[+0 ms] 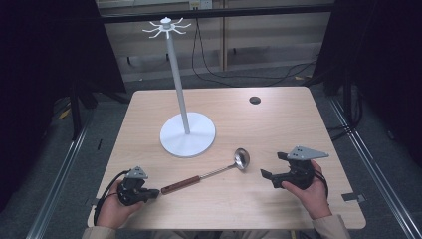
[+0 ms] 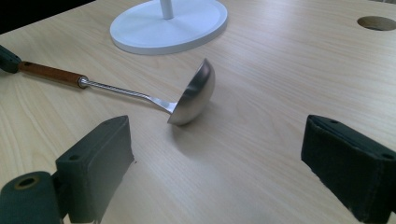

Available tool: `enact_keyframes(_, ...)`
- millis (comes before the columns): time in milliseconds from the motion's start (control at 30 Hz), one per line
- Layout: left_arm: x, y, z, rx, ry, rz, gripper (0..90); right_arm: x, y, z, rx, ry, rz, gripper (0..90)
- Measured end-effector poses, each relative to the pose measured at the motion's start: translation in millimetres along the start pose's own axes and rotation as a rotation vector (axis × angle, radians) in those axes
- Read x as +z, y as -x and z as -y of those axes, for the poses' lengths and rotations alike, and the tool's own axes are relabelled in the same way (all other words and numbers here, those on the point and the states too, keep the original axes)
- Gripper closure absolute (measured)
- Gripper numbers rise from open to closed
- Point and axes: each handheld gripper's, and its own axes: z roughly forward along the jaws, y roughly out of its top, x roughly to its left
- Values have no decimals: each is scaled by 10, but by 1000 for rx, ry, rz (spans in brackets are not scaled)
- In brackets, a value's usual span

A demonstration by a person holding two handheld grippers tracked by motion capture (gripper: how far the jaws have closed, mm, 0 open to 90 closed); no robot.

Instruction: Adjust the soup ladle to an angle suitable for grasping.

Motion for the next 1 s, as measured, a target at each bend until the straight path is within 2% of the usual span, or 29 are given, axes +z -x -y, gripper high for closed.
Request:
enact_keyframes(67,9,22,3,-4,1,15,900,60,-16,-33,-9,-2,-11,84)
enact_keyframes(200,36,32,-16,-18,18,0,900,103,-31,-49,-21,-3,-18,84)
enact_keyframes(433,101,53,-96,-4,23,-1,900,67,-27,-34,-18,-4,-8,84)
enact_keyframes(667,220,69,-245,19,32,1,900,-79,4,48,-7,-2,19,84)
enact_keyframes(833,334,104,-379,53,41,4,900,-187,30,108,7,-3,42,85)
enact_keyframes(933,386,109,-451,70,37,18,900,-259,42,153,15,-3,56,85)
enact_keyframes(1000,429,124,-498,67,46,25,900,-315,49,190,17,-6,67,87)
